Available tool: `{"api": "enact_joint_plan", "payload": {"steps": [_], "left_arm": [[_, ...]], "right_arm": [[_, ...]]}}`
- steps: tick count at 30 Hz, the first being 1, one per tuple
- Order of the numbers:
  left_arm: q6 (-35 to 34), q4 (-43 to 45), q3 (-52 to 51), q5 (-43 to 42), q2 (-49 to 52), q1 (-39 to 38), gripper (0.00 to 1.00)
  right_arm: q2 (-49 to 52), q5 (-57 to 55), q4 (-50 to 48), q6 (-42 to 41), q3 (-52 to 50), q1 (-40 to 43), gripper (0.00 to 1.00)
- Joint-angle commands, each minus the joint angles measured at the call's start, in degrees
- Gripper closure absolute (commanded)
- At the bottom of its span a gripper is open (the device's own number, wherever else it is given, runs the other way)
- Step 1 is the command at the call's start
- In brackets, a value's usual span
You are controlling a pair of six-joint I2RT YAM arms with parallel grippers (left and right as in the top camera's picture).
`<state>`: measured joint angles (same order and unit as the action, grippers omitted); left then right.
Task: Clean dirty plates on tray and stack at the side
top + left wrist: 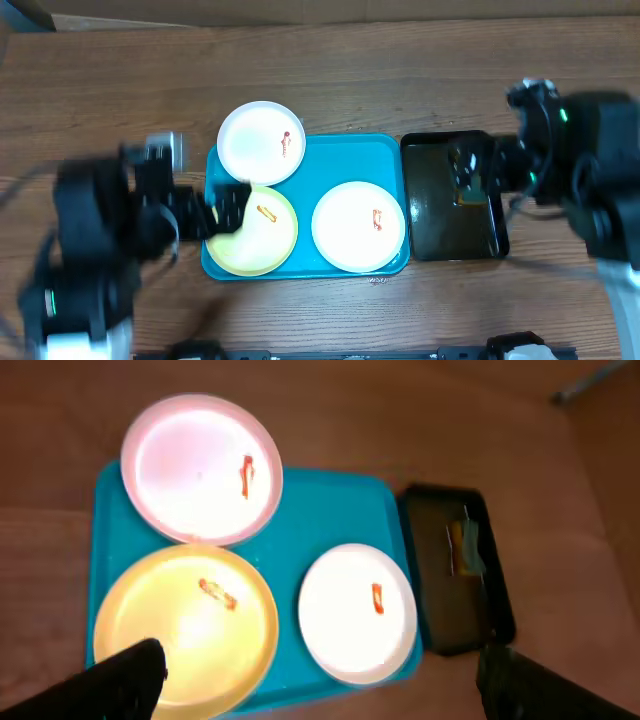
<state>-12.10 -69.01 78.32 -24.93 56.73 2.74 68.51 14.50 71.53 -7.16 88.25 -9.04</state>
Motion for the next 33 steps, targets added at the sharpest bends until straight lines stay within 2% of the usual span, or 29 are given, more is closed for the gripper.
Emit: {"api": "enact_joint_plan", "payload": {"steps": [1,3,4,5,6,9,12,16,21,26,33], "left_arm": [[0.17,-4.13,9.33,-2.80,12.41,0.13,0.00],[0.50,-6.56,12.57,-4.70,18.16,0.00,0.04],[0.48,-7.58,13.00,-5.64,20.41,-0.31,0.11],[0.52,-8.22,12.90,-5.73,22.14,-0.68,0.25],[0.50,-8.59,12.59,-4.79,23.50,-1.18,0.29],[-0.33,-8.50,11.28,1.62,27.17,-4.46,0.28],[-3.76,-7.30,9.79,9.68,30.40,-9.77,0.29],[-7.28,-3.52,7.45,17.27,33.94,-17.25,0.39],[-9.01,1.44,5.07,20.02,38.34,-23.67,0.44],[-12.66,5.95,2.99,20.09,42.56,-27.56,0.40],[-13.88,6.69,2.97,20.00,46.29,-29.22,0.39]], "right_arm": [[5.40,4.70,1.25,-0.39,3.91,0.11,0.00],[7.72,4.66,1.36,-0.39,3.91,0.11,0.00],[8.92,4.68,1.53,-0.42,3.89,0.11,0.00],[10.10,4.68,1.86,-0.44,3.87,0.11,0.01],[10.95,4.66,2.12,-0.63,3.87,0.11,0.04],[13.55,3.67,3.08,-1.81,3.85,0.11,0.12],[15.91,-1.95,4.35,-5.49,3.82,0.11,0.12],[18.32,-7.04,5.75,-10.40,2.95,0.11,0.12],[19.06,-7.85,5.81,-11.15,0.39,0.09,0.13],[19.08,-12.31,5.70,-12.00,-3.50,0.11,0.13],[19.08,-12.98,1.33,-12.46,-10.64,0.11,0.12]]}}
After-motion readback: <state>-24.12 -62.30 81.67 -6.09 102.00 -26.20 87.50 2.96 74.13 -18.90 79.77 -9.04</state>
